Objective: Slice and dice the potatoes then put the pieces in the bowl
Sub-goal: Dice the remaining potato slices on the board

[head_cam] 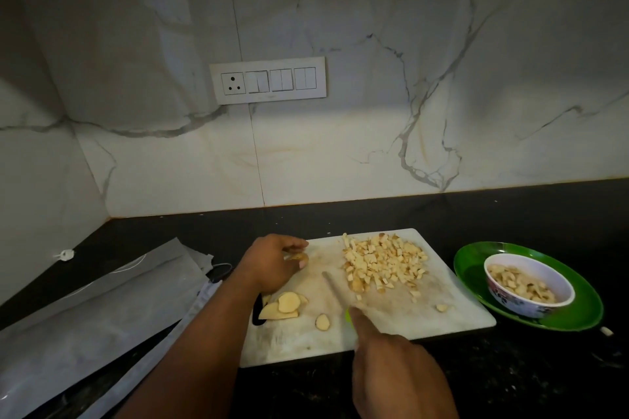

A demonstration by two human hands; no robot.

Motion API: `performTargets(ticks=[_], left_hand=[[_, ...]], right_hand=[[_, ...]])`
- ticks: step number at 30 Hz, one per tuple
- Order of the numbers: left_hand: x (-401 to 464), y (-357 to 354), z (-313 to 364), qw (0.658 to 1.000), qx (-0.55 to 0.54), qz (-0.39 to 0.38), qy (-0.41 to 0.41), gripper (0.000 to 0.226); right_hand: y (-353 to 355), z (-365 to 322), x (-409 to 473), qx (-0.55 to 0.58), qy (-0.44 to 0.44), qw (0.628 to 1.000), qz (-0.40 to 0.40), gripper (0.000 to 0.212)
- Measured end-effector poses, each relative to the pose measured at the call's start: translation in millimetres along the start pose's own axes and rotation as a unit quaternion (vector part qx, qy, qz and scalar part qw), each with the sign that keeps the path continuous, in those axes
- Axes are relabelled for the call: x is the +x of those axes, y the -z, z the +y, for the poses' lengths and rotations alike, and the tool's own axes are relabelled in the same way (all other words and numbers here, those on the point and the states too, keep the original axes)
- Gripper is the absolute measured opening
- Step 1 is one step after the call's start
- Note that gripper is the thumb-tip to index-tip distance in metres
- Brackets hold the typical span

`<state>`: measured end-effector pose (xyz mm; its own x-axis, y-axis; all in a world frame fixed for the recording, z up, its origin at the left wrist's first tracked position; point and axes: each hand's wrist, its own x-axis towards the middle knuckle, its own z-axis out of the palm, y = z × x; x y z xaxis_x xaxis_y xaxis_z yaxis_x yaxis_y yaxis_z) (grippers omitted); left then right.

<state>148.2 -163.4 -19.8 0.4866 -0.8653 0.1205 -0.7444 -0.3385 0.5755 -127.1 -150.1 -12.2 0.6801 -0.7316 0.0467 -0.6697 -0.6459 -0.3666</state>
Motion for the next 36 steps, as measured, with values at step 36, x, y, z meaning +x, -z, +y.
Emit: performTargets(ticks=[36], left_hand=[[2, -7, 21, 0.997, -0.031, -0.031, 0.058, 0.018]], right_hand=[[36, 1, 7, -0.037, 0.073, 0.992, 0.098, 0.044]])
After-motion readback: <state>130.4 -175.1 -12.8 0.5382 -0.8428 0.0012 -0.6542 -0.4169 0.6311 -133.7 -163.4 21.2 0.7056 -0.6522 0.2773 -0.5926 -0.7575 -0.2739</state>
